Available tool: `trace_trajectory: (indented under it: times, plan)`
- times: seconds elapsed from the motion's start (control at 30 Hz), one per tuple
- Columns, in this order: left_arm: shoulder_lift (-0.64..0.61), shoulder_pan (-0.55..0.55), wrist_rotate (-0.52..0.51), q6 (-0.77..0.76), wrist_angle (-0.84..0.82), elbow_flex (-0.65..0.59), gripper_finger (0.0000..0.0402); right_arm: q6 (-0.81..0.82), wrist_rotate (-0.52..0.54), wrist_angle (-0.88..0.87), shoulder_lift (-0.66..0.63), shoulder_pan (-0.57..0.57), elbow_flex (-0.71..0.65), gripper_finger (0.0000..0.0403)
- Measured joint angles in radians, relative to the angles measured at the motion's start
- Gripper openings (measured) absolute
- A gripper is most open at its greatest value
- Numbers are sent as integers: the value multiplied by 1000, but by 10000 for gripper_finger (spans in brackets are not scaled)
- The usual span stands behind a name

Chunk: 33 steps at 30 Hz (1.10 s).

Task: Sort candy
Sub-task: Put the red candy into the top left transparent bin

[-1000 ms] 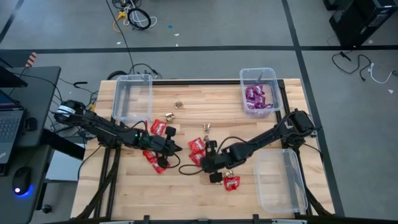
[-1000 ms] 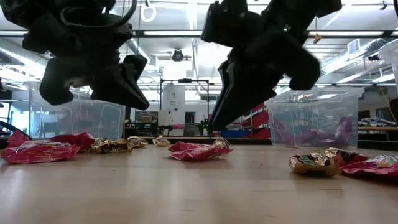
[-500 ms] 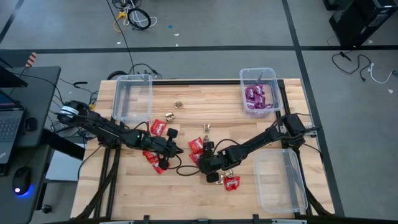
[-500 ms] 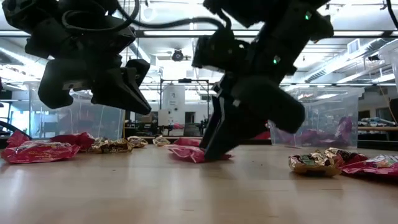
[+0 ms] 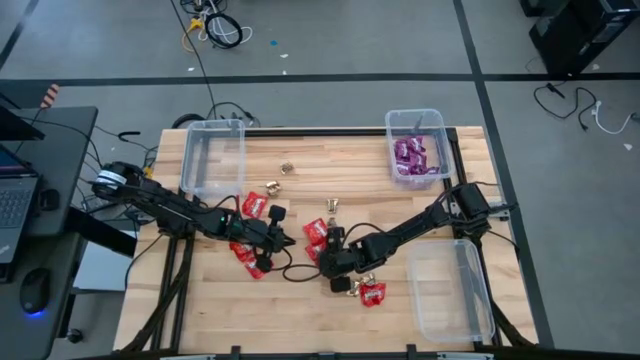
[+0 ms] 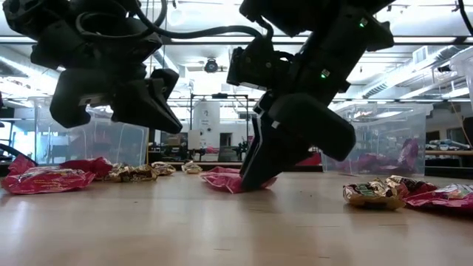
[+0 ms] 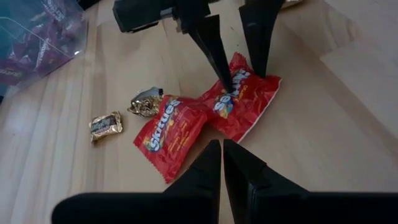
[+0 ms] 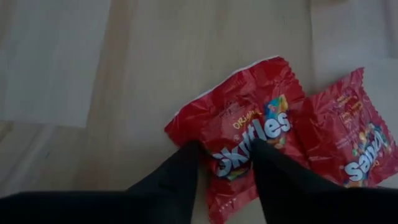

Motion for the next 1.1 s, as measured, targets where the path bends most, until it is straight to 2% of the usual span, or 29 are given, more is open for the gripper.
trace_trajectory:
  times: [0.27,0.37,0.5,0.67,0.9,0.97,1.1]
  plan:
    - [0,0,0,0,33,0,23,3,4,2,0,0,-1,37]
    - [0,0,-11,2,52,0,23,-1,4,12,-1,2,-1,13]
    - [0,0,-60,7,62,0,23,2,5,17,-5,4,-2,13]
    - [-27,0,-64,29,91,0,23,1,15,-7,-44,5,-5,9]
    - [-145,0,-61,84,92,0,23,62,22,-1,-147,1,-4,5]
    - [-171,-1,-39,98,96,0,24,123,19,4,-175,-4,-4,5]
    - [-192,-10,70,148,64,0,33,251,-9,47,-205,-17,-3,5]
